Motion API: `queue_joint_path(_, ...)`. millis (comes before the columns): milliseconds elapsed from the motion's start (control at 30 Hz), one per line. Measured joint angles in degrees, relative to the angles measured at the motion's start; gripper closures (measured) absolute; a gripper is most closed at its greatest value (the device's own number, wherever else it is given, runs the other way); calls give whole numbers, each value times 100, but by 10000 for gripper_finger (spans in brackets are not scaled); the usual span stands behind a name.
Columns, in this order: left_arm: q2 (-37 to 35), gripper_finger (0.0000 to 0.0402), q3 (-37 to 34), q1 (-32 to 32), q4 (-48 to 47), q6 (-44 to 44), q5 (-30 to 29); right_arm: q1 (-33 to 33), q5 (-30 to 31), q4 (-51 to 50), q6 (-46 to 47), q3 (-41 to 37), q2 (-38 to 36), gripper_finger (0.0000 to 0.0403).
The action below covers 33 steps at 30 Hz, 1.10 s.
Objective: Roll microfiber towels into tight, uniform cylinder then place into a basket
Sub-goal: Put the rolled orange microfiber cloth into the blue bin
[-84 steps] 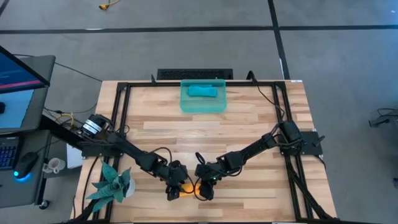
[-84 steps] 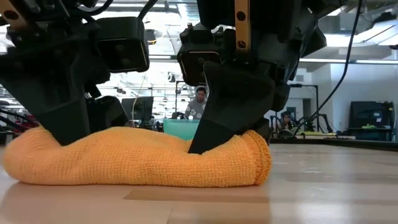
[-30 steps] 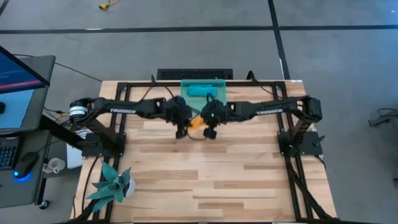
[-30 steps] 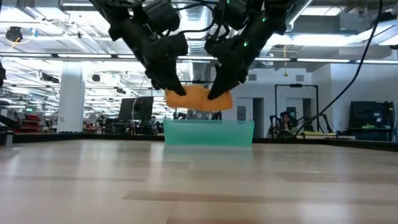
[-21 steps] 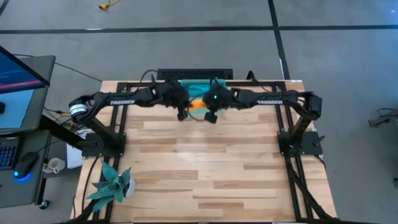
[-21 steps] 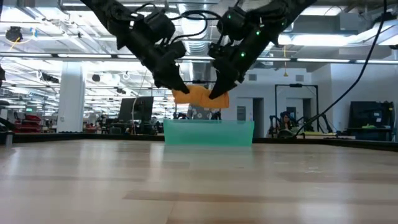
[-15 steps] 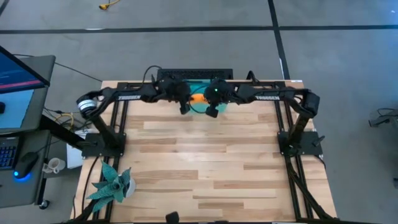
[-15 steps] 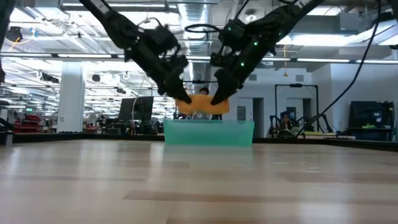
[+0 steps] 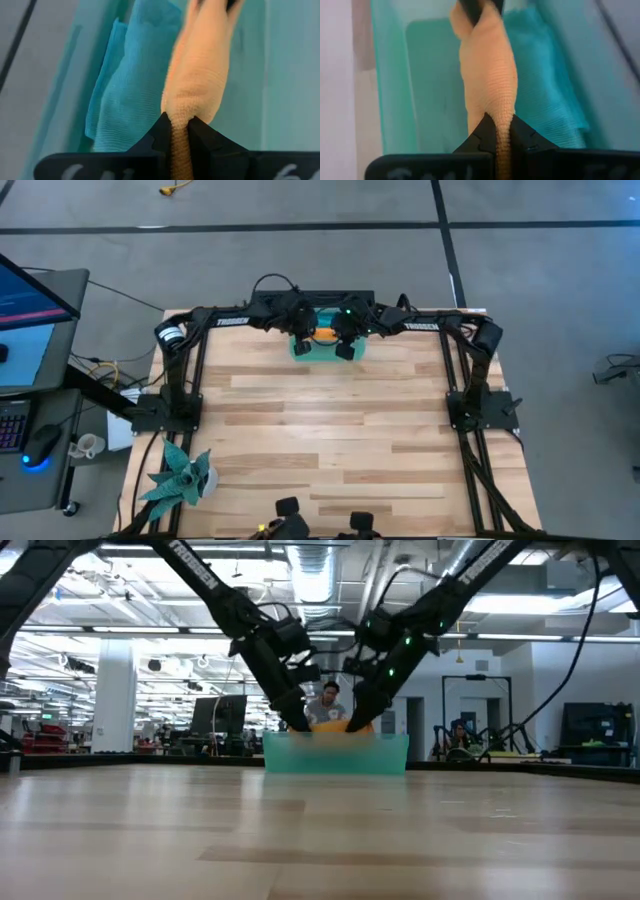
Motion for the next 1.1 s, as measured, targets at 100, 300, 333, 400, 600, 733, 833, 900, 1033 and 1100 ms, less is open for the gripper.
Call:
queue_joint_path(100, 95, 382, 27, -6, -85, 48, -59, -50, -82, -16, 4, -3, 180, 372)
queue_joint_path(300, 104, 379, 27, -14, -243, 71, -95, -53, -107, -3, 13, 50, 330, 370)
queue_joint_path(333, 114, 376, 25, -16, -243, 71, -38, -57, -124, -16, 22, 41, 333, 368)
queue_joint_path(400, 112, 368, 25, -23, -260, 71, -21, -59, -125, -45, 45, 42, 320, 364)
queue_joint_path(600, 111, 324, 17, -48, -267, 64, -94, -61, -81, -90, 58, 37, 322, 342)
queue_joint_path(733, 109, 285, 13, -49, -326, 60, -243, -74, 71, -99, 63, 29, 322, 321)
queue_joint_path(833, 109, 261, 9, -49, -335, -14, -364, -74, 127, -91, 63, 24, 322, 295)
queue_joint_path(900, 109, 251, 97, -49, -503, -72, -484, -74, 126, -83, 77, 24, 322, 270)
queue_joint_path(1033, 103, 245, 348, -56, -905, 49, -497, -59, 246, -55, 214, 28, 322, 206)
queue_joint_path(1100, 80, 245, 457, -56, -1061, 118, -370, -57, 347, -263, 216, 110, 325, 177)
